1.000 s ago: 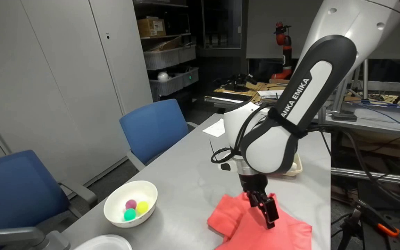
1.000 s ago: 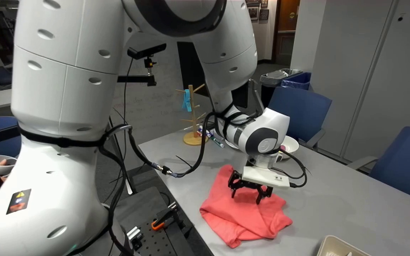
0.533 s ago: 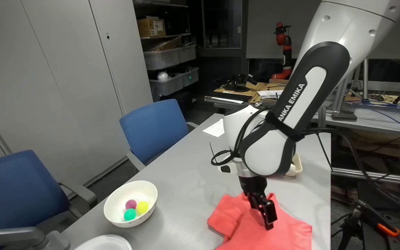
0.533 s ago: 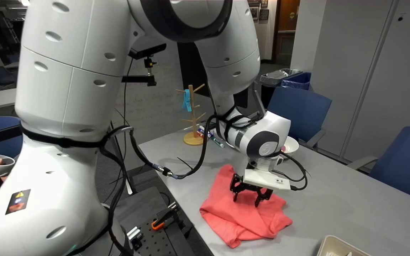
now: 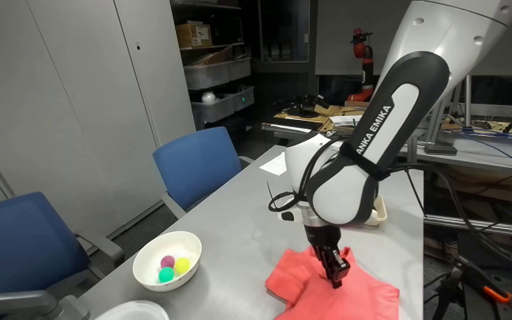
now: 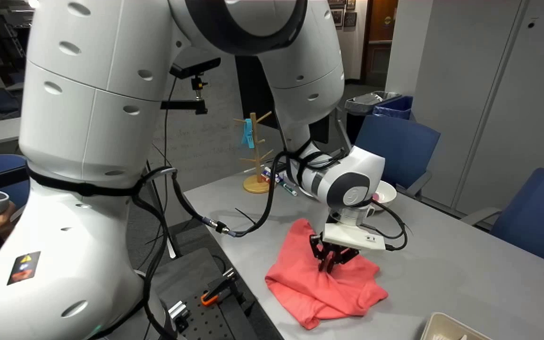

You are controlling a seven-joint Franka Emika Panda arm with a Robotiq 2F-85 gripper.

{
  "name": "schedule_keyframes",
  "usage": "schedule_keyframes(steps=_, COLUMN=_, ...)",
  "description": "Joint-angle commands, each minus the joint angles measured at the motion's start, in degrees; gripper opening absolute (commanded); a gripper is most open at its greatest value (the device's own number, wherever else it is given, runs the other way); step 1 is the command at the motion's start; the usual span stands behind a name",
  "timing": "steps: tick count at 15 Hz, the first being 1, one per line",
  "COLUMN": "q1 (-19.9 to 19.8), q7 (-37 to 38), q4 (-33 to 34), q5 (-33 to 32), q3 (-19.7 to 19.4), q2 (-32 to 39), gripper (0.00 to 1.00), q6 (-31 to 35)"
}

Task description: Unfold the orange shirt from right to left

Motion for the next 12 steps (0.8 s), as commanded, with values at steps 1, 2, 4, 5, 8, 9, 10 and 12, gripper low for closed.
schedule_keyframes(steps=1, q1=0.0, q7=-1.7, q4=-0.4, q5=0.2, q3=1.1, q2=-1.6, gripper=0.00, q6=-0.1)
schedule_keyframes(steps=2, q1=0.3, q7=-1.4, q4=-0.6, q5=0.0, q3=1.2, q2=-2.2, gripper=0.00, q6=-0.4)
schedule_keyframes(steps=4, q1=1.2, q7=-0.6, q4=-1.3, q5=-0.3, q3=1.5, q2=-4.1, gripper=0.01, q6=-0.7)
schedule_keyframes(steps=5, q1=1.5, q7=-0.7, q4=-1.8, q5=0.0, q3=2.0, q2=-5.4, gripper=0.01, q6=-0.8)
schedule_keyframes(steps=8, q1=3.2, q7=-1.2, q4=-3.1, q5=0.9, q3=4.5, q2=-9.8, gripper=0.01, q6=-0.9)
schedule_keyframes(steps=9, q1=3.8, q7=-1.8, q4=-3.5, q5=1.2, q3=5.5, q2=-10.9, gripper=0.01, q6=-0.8)
schedule_keyframes(steps=10, q1=4.5, q7=-2.8, q4=-3.7, q5=1.9, q3=6.9, q2=-11.9, gripper=0.01, q6=-0.6)
schedule_keyframes(steps=12, q1=5.8, q7=-5.1, q4=-4.1, q5=3.9, q3=9.5, q2=-13.1, gripper=0.01, q6=-0.7)
